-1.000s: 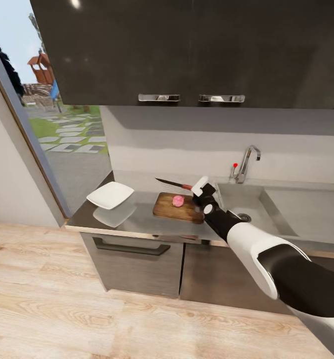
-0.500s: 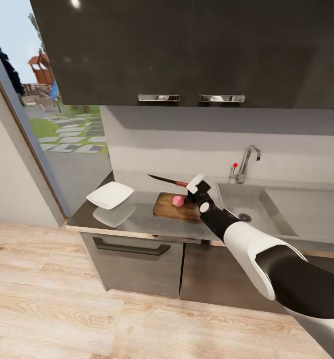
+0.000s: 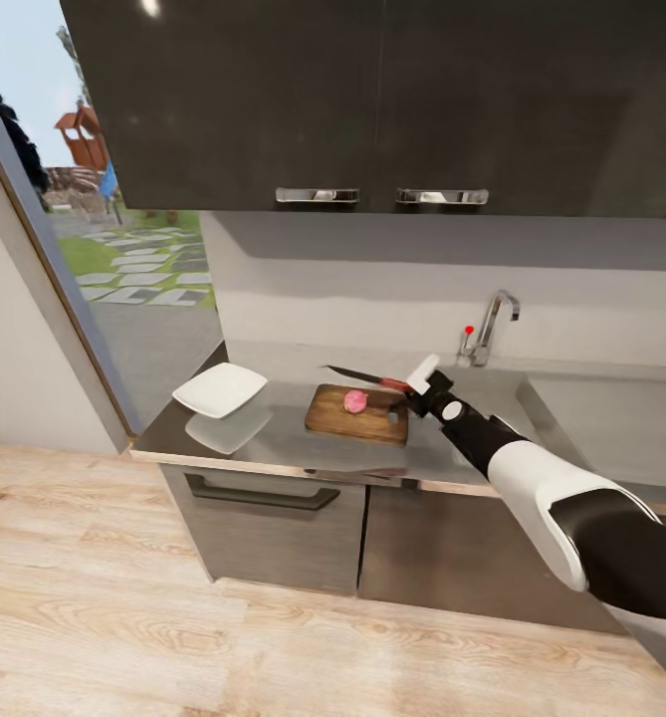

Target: In the kitchen, take the Vidalia onion out of the sink, dice it on the chopping board with the paring knife, put the diced onion into the bowl on the countertop, then place both the paring knife and the chopping board into the sink.

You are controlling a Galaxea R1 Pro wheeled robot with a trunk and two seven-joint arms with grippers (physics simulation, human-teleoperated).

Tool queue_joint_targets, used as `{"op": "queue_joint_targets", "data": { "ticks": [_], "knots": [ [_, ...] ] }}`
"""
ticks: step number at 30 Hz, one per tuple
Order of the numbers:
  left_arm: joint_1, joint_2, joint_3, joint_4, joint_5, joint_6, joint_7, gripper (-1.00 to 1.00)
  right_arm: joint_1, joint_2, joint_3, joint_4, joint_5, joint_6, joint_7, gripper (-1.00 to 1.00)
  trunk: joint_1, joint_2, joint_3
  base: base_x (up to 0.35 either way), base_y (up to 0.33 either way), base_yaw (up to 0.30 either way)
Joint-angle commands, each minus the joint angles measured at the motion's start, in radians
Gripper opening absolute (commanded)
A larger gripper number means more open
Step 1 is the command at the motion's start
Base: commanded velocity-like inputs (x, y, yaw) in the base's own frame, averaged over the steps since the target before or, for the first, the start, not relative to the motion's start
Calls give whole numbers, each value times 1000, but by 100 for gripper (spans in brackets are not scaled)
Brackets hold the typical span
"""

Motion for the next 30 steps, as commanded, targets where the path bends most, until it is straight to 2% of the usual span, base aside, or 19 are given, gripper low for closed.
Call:
{"op": "queue_joint_targets", "data": {
  "ticks": [1, 7, 10, 25, 30],
  "knots": [
    [-2, -1, -9, 5, 10, -7, 1, 100, -1, -6, -6, 0, 10, -3, 4, -100, 0, -2, -2, 0, 0, 0],
    [-2, -2, -9, 5, 10, -7, 2, 100, -1, -37, -8, 1, 8, -3, 4, -100, 0, -2, -2, 0, 0, 0],
    [-2, -3, -9, 5, 10, -7, 2, 100, -1, -43, -8, 1, 6, -3, 5, -100, 0, -2, -2, 0, 0, 0],
    [-2, -3, -9, 5, 11, -5, 2, 100, -1, -37, -6, 9, 4, -4, 11, -100, 0, -2, -2, 1, 0, 0],
    [-2, -2, -9, 5, 11, -6, 2, 100, -1, -33, -5, 13, 4, -4, 17, -100, 0, -2, -2, 137, 0, 0]
  ]
}}
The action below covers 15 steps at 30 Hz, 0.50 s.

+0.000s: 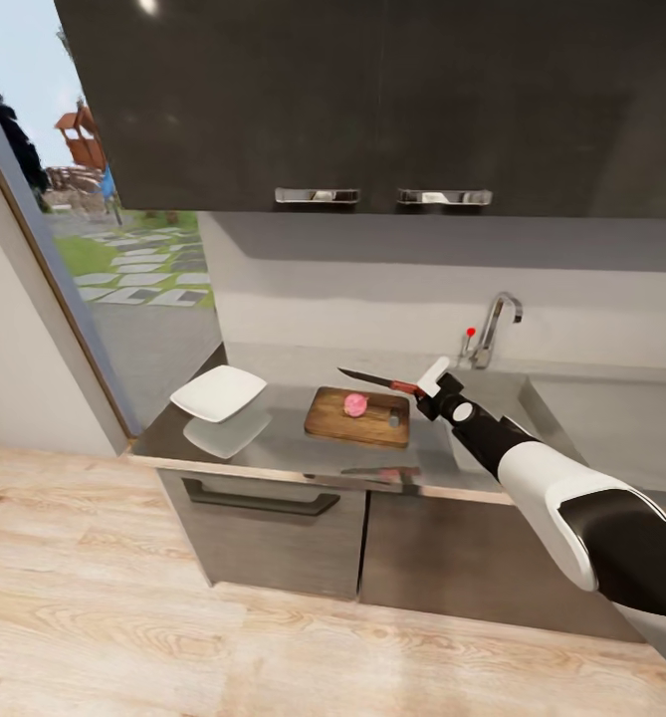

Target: In the kitchen, take the Vidalia onion out of the sink, dice it on the chopping board with the paring knife, put the diced onion into the bowl on the countertop, then place both the paring knife and the chopping board into the sink.

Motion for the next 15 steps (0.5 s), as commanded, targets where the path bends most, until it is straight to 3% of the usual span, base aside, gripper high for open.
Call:
{"op": "queue_joint_targets", "data": {
  "ticks": [1, 6, 15],
  "knots": [
    [-2, -1, -9, 5, 10, -7, 1, 100, -1, 0, -4, 0, 9, -3, 8, -100, 1, -2, -2, 172, 0, 0],
    [-2, -1, -9, 5, 10, -7, 1, 100, -1, 2, -4, 0, 9, -3, 30, -100, 1, -2, -2, 114, 0, 0],
    [-2, -1, -9, 5, 10, -7, 1, 100, -1, 16, -3, 7, 10, -3, 67, -100, 1, -2, -2, 15, 0, 0]
  ]
}}
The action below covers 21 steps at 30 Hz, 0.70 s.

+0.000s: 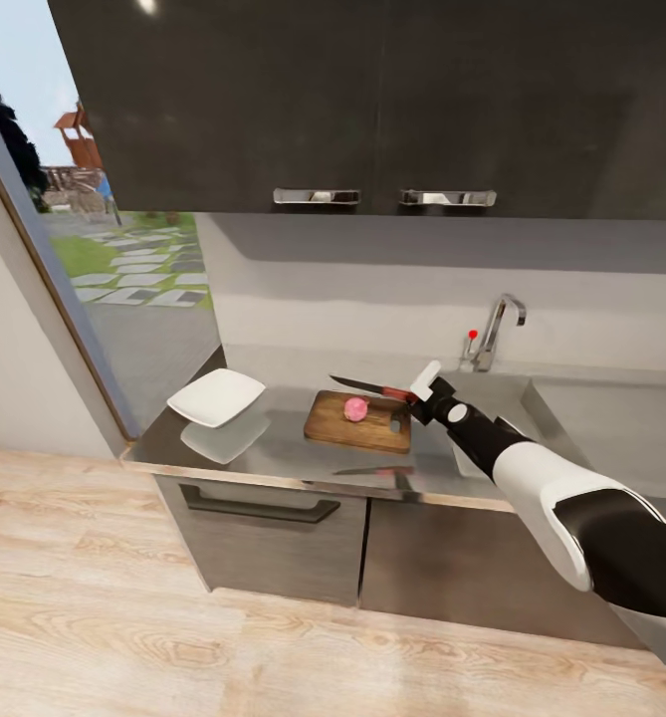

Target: In the kitchen, take the Vidalia onion out of the sink, dice it on the chopping board with the paring knife, put the diced onion into the bowl on the countertop, then place both the paring knife and the chopping board into the sink.

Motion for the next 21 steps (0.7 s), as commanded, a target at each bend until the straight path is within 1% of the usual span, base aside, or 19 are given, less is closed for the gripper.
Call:
{"op": "queue_joint_targets", "data": {
  "ticks": [1, 9, 21],
  "knots": [
    [-2, -1, -9, 5, 10, -7, 1, 100, -1, 6, -3, 5, 10, -2, 8, -100, 0, -2, -2, 0, 0, 0],
    [-2, -1, -9, 5, 10, -7, 1, 100, -1, 12, -3, 12, 12, -3, 11, -100, 0, -2, -2, 0, 0, 0],
    [-2, -1, -9, 5, 10, -7, 1, 100, -1, 14, -1, 22, 12, -3, 12, -100, 0, -2, -2, 0, 0, 0]
  ]
}}
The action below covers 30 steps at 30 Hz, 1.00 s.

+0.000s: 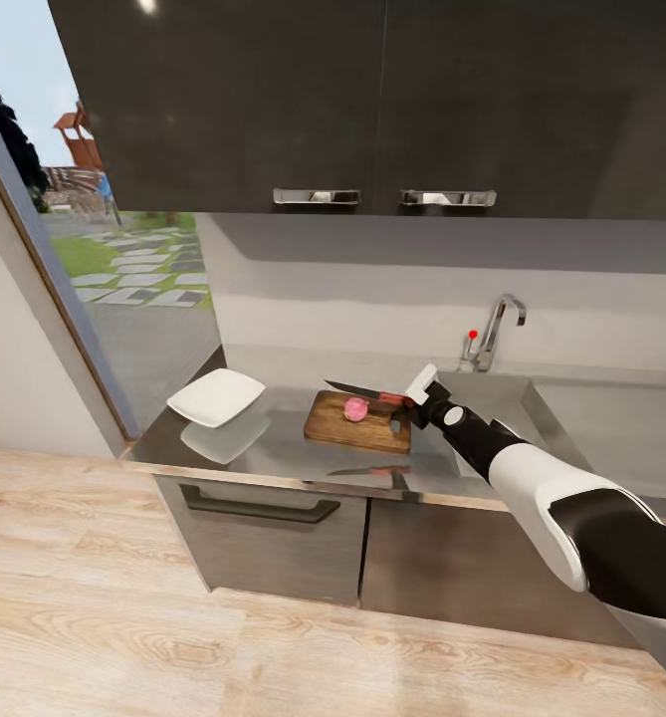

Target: In the kitchen, take the Vidalia onion out of the sink, dice it on the chopping board with the paring knife, put the diced onion into the bowl on the countertop, then place both the paring knife and the chopping board into the sink.

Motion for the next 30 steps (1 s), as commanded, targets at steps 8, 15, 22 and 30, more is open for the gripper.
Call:
{"op": "queue_joint_targets", "data": {
  "ticks": [8, 15, 22, 30],
  "knots": [
    [-2, -1, -9, 5, 10, -7, 1, 100, -1, 3, 1, 15, 6, -3, 4, -100, 0, -2, -2, 0, 0, 0],
    [-2, -1, -9, 5, 10, -7, 1, 100, -1, 22, 1, 28, 10, -3, 4, -100, 0, -2, -2, 0, 0, 0],
    [-2, -1, -9, 5, 10, -7, 1, 100, -1, 24, 1, 30, 10, -3, 4, -100, 0, -2, -2, 0, 0, 0],
    [-2, -1, -9, 5, 10, -7, 1, 100, -1, 24, 1, 31, 10, 2, 4, -100, 0, -2, -2, 0, 0, 0]
  ]
}}
